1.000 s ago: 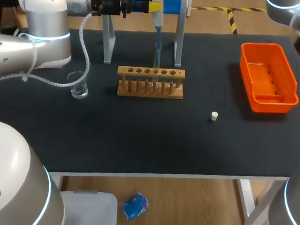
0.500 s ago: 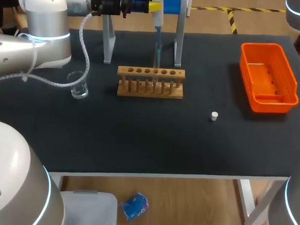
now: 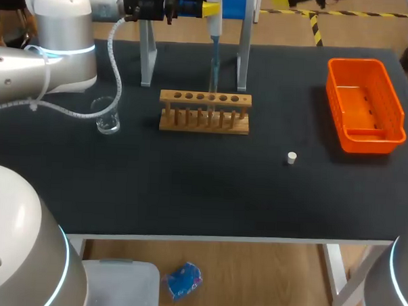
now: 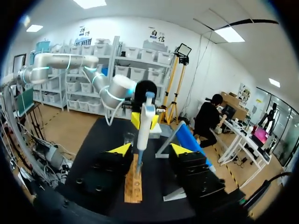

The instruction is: Invert the test tube, pick up the pipette, mount the tip to pipette, aspirate from beaker and dispense into the tube, eject the tip, return the pipette, and cap with the stopper.

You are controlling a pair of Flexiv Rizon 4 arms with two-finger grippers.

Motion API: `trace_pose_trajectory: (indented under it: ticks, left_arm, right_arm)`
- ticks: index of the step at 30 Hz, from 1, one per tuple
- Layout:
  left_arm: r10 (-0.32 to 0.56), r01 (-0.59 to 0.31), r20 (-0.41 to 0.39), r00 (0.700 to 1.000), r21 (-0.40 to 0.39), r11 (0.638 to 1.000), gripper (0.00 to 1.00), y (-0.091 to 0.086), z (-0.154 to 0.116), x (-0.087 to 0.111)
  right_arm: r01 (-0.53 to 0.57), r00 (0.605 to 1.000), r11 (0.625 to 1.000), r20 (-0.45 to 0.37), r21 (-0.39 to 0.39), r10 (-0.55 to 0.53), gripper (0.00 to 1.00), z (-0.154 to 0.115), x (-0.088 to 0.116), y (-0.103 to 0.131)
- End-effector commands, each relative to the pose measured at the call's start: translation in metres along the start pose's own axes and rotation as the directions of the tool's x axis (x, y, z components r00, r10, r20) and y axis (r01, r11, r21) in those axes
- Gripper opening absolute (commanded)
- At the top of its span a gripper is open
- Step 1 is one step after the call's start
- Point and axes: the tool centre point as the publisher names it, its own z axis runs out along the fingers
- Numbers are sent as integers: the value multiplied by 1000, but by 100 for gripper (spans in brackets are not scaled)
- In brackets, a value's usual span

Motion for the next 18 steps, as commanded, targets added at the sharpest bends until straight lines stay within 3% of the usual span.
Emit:
trace_pose_trajectory:
  ticks: [1,9,15,18]
  left_arm:
    - [-1,1,-1,1000,-2,1000,0,-1,0,0]
    - [-1,1,-1,1000,-2,1000,0,-1,0,0]
    - [-1,1,-1,1000,-2,1000,0,-1,0,0]
    - [-1,1,-1,1000,-2,1000,0,-1,0,0]
  right_arm:
    - [64,996,998,56,4,-64,100,-3,15,-26]
    - [50,998,999,34,-10,-50,100,12,29,-82]
    - [82,997,995,1,-48,-82,100,31,40,-107]
    - [46,999,997,-12,-61,-47,100,41,44,-119]
